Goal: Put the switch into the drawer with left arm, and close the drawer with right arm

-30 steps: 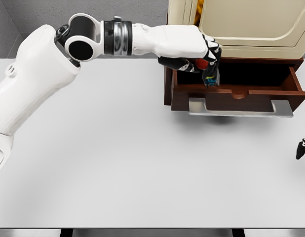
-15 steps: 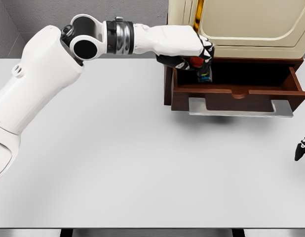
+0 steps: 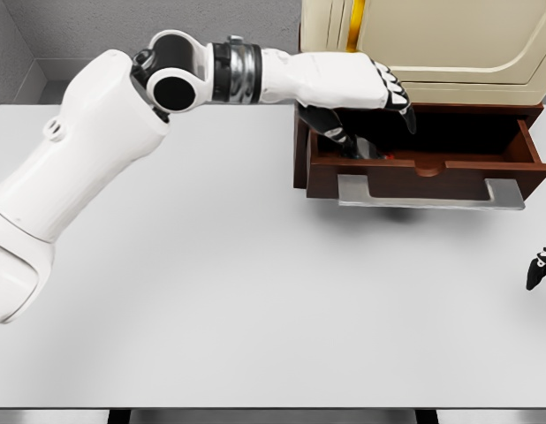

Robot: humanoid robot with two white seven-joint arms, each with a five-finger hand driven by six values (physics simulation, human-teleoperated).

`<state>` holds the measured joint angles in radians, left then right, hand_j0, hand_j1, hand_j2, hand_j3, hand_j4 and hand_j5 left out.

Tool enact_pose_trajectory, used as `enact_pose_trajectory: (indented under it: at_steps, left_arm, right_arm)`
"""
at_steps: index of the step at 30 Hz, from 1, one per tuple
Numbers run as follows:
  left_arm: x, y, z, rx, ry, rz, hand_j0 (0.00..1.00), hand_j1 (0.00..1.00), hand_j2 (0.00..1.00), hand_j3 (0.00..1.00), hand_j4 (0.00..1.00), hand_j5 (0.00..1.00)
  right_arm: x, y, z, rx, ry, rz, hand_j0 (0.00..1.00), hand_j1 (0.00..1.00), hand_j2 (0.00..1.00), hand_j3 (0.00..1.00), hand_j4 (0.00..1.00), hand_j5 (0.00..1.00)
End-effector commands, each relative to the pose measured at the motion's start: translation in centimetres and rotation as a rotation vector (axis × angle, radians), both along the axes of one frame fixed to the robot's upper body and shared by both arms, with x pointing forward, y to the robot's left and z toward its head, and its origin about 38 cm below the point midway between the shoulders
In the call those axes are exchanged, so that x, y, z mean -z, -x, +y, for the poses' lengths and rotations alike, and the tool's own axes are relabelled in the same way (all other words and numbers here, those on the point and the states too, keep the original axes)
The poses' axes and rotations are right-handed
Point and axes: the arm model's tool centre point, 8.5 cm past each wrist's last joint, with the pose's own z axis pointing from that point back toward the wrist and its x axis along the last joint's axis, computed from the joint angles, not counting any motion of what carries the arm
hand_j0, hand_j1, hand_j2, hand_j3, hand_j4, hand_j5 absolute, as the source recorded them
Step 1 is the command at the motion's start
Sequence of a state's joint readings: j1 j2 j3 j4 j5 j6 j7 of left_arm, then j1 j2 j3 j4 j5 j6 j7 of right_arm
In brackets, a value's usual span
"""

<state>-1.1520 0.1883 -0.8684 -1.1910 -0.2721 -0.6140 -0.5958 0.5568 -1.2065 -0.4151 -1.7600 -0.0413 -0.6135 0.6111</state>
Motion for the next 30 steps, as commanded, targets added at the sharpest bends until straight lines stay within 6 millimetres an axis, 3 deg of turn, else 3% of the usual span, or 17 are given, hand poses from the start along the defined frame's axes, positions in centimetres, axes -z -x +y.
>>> enact_pose_trajectory:
  at_steps: [1, 3, 7, 13, 18, 19, 20, 21, 22, 24, 25, 27, 30]
  left_arm:
    - [-0.2, 0.4, -1.0, 0.02, 0.014, 0.006, 0.82, 0.82, 0.82, 0.82, 0.82, 0.82]
    - [-0.3, 0.8, -1.6, 0.036, 0.02, 0.005, 0.82, 0.82, 0.82, 0.82, 0.82, 0.82]
    - [-3.0, 4.0, -1.8, 0.131, 0.054, -0.089, 0.92, 0.92, 0.92, 0.92, 0.92, 0.92]
    - [-9.0, 11.3, 1.7, 0.329, 0.184, -0.176, 0.96, 0.96, 0.96, 0.96, 0.96, 0.96]
    - [-9.6, 11.1, 2.7, 0.318, 0.196, -0.175, 0.97, 0.97, 0.97, 0.97, 0.97, 0.97]
    - [-9.4, 10.3, 4.3, 0.278, 0.199, -0.157, 0.97, 0.97, 0.97, 0.97, 0.97, 0.97]
    - [-8.4, 9.7, 5.7, 0.257, 0.223, -0.078, 0.97, 0.97, 0.97, 0.97, 0.97, 0.97]
    - [-7.5, 10.1, 5.1, 0.276, 0.154, -0.07, 0.98, 0.98, 0.98, 0.98, 0.98, 0.98]
    - [-5.3, 8.7, 6.1, 0.224, 0.077, -0.031, 0.98, 0.98, 0.98, 0.98, 0.98, 0.98]
    - [-7.0, 8.6, 7.4, 0.211, 0.082, -0.025, 0.98, 0.98, 0.98, 0.98, 0.98, 0.98]
    - [-6.2, 9.2, 7.0, 0.271, 0.117, 0.15, 0.98, 0.98, 0.98, 0.98, 0.98, 0.98]
    - [-7.3, 9.5, 5.6, 0.208, 0.198, 0.689, 1.0, 1.0, 1.0, 1.0, 1.0, 1.0]
    - [-7.2, 8.6, 4.9, 0.063, 0.163, 1.04, 1.0, 1.0, 1.0, 1.0, 1.0, 1.0]
  right_arm:
    - [0.0, 0.0, 0.0, 0.002, -0.006, 0.001, 0.46, 0.46, 0.46, 0.46, 0.46, 0.46]
    - [-0.1, 0.0, 0.0, 0.001, -0.004, 0.001, 0.46, 0.46, 0.46, 0.46, 0.46, 0.46]
    - [-0.2, -0.1, 0.1, 0.0, -0.003, -0.002, 0.46, 0.46, 0.46, 0.46, 0.46, 0.46]
    - [0.1, -0.1, 0.1, -0.002, -0.006, 0.006, 0.46, 0.46, 0.46, 0.46, 0.46, 0.46]
    - [0.1, 0.0, 0.2, -0.004, -0.006, 0.009, 0.46, 0.46, 0.46, 0.46, 0.46, 0.46]
    - [0.1, 0.0, 0.2, -0.004, -0.006, 0.009, 0.46, 0.46, 0.46, 0.46, 0.46, 0.46]
    - [0.1, -0.1, 0.1, -0.002, -0.004, 0.009, 0.46, 0.46, 0.46, 0.46, 0.46, 0.46]
    - [0.1, -0.1, 0.1, -0.002, -0.005, 0.009, 0.46, 0.46, 0.46, 0.46, 0.46, 0.46]
    - [0.0, -0.1, 0.2, -0.004, -0.006, 0.003, 0.46, 0.46, 0.46, 0.46, 0.46, 0.46]
    - [0.2, 0.0, 0.2, -0.003, -0.005, 0.009, 0.46, 0.46, 0.46, 0.46, 0.46, 0.46]
    - [-0.1, -0.2, 0.2, -0.004, -0.007, 0.0, 0.46, 0.46, 0.46, 0.46, 0.46, 0.46]
    - [-0.1, -0.2, 0.1, -0.002, -0.007, 0.0, 0.46, 0.46, 0.46, 0.46, 0.46, 0.46]
    - [0.0, -0.2, 0.1, -0.002, -0.005, 0.001, 0.46, 0.46, 0.46, 0.46, 0.46, 0.46]
